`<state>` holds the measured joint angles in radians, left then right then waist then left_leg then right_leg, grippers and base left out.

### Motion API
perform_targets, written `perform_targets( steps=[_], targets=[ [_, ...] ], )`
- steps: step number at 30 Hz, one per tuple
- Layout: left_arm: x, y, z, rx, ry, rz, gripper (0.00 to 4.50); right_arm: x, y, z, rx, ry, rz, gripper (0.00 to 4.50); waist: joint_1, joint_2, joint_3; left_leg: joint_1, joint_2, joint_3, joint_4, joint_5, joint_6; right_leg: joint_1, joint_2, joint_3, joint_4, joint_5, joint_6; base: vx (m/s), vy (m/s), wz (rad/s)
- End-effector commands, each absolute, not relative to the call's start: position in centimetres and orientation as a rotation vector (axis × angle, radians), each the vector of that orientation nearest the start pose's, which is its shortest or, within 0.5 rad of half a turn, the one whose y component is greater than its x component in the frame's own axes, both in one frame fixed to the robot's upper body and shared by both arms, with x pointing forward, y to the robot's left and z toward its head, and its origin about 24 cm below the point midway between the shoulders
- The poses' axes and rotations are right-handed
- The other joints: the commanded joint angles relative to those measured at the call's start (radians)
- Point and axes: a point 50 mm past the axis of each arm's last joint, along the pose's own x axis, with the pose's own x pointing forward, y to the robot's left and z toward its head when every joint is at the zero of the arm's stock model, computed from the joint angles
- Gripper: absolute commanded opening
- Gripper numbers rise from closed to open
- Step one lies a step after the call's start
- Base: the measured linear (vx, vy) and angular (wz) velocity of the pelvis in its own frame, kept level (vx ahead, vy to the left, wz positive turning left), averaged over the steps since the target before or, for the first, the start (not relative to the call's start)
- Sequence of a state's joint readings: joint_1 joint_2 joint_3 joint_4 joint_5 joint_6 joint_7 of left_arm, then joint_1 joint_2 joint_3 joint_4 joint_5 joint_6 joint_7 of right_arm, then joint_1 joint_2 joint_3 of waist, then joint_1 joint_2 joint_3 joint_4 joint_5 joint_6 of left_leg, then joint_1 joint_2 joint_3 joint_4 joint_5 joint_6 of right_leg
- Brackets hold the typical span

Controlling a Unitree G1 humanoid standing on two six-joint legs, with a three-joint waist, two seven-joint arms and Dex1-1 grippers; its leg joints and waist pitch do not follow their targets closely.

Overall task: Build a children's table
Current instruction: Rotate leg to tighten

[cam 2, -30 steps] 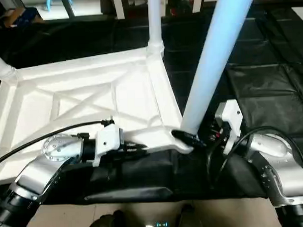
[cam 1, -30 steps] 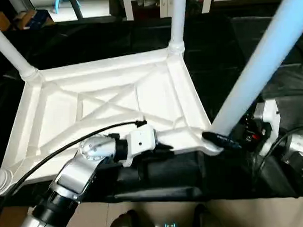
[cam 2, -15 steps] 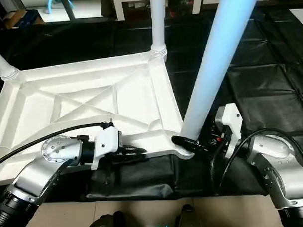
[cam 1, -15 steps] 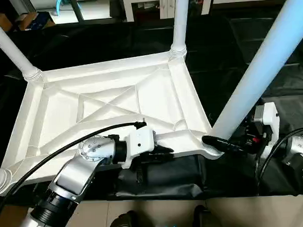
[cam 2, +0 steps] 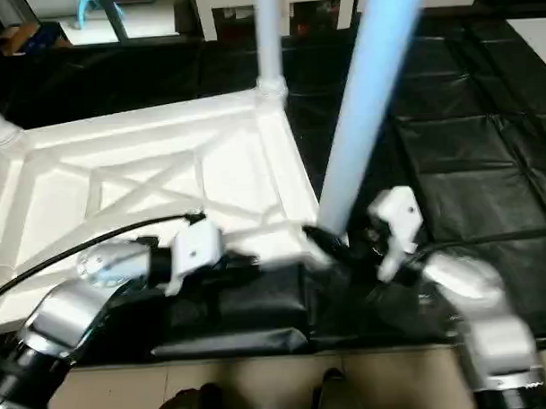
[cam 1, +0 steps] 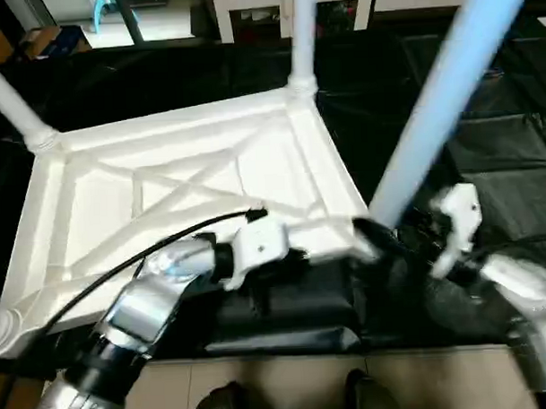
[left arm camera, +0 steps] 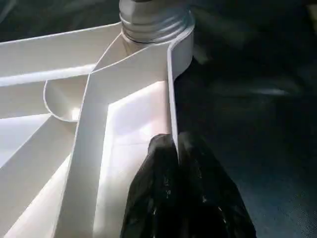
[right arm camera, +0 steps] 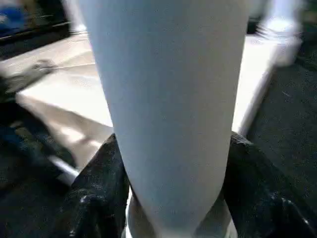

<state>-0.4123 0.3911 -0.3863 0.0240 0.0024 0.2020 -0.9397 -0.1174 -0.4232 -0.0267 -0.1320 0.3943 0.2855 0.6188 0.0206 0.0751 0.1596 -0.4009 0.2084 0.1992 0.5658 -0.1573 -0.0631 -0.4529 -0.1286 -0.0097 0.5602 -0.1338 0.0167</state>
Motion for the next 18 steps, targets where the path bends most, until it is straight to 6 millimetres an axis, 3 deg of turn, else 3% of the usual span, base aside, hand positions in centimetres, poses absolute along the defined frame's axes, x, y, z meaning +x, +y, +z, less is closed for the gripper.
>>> perform_targets(
  steps=[1,2,5,6,9,16,18],
  targets=[
    [27.6,8.1,8.0,0.557,0.185,-1.27,0.0,26.8,-20.5,7.2,-0.022,0.181,0.39,2.19,-0.002,-0.019,-0.066,0.018,-0.005,0.006,-0.072,-0.255,0.048,0.045,0.022,-0.005,-0.055,-0.319,-0.15,0.0,0.0,0.0],
    [27.9,7.3,8.4,0.543,0.175,-1.243,0.0,26.9,-20.6,6.6,-0.009,0.201,0.249,2.16,-0.002,-0.016,-0.067,0.024,-0.007,0.006,-0.075,-0.281,0.022,0.039,0.024,-0.005,-0.061,-0.346,-0.134,0.0,0.0,0.0],
    [28.3,5.4,9.0,0.532,0.143,-1.205,0.0,27.1,-20.4,5.9,0.066,0.199,0.021,2.08,-0.004,-0.019,-0.066,0.021,-0.009,0.003,-0.081,-0.331,-0.002,0.037,0.025,-0.006,-0.066,-0.396,-0.1,0.0,0.0,0.0],
    [28.3,5.1,9.1,0.53,0.138,-1.197,0.0,27.1,-20.3,5.8,0.079,0.201,-0.001,2.08,-0.003,-0.017,-0.067,0.023,-0.01,0.002,-0.081,-0.351,-0.011,0.032,0.025,-0.005,-0.069,-0.41,-0.087,0.0,0.0,0.0],
    [28.3,3.3,9.5,0.519,0.107,-1.195,0.0,27.3,-19.1,5.3,0.137,0.213,-0.087,2.02,-0.007,-0.019,-0.066,0.019,-0.011,-0.001,-0.085,-0.384,-0.023,0.032,0.028,-0.006,-0.071,-0.4,-0.069,0.0,0.0,0.0],
    [28.2,3.5,9.3,0.538,0.12,-1.204,0.0,27.3,-17.0,5.6,0.158,0.203,0.041,2.01,-0.011,-0.019,-0.065,0.016,-0.013,-0.004,-0.086,-0.402,-0.022,0.035,0.029,-0.007,-0.069,-0.362,-0.059,0.0,0.0,0.0],
    [28.1,5.3,8.6,0.576,0.141,-1.24,0.0,26.9,-16.0,7.7,0.088,0.079,0.367,2.01,-0.01,-0.021,-0.065,0.014,-0.011,-0.007,-0.087,-0.398,-0.011,0.043,0.027,-0.008,-0.068,-0.345,-0.06,0.0,0.0,0.0]
  ],
)
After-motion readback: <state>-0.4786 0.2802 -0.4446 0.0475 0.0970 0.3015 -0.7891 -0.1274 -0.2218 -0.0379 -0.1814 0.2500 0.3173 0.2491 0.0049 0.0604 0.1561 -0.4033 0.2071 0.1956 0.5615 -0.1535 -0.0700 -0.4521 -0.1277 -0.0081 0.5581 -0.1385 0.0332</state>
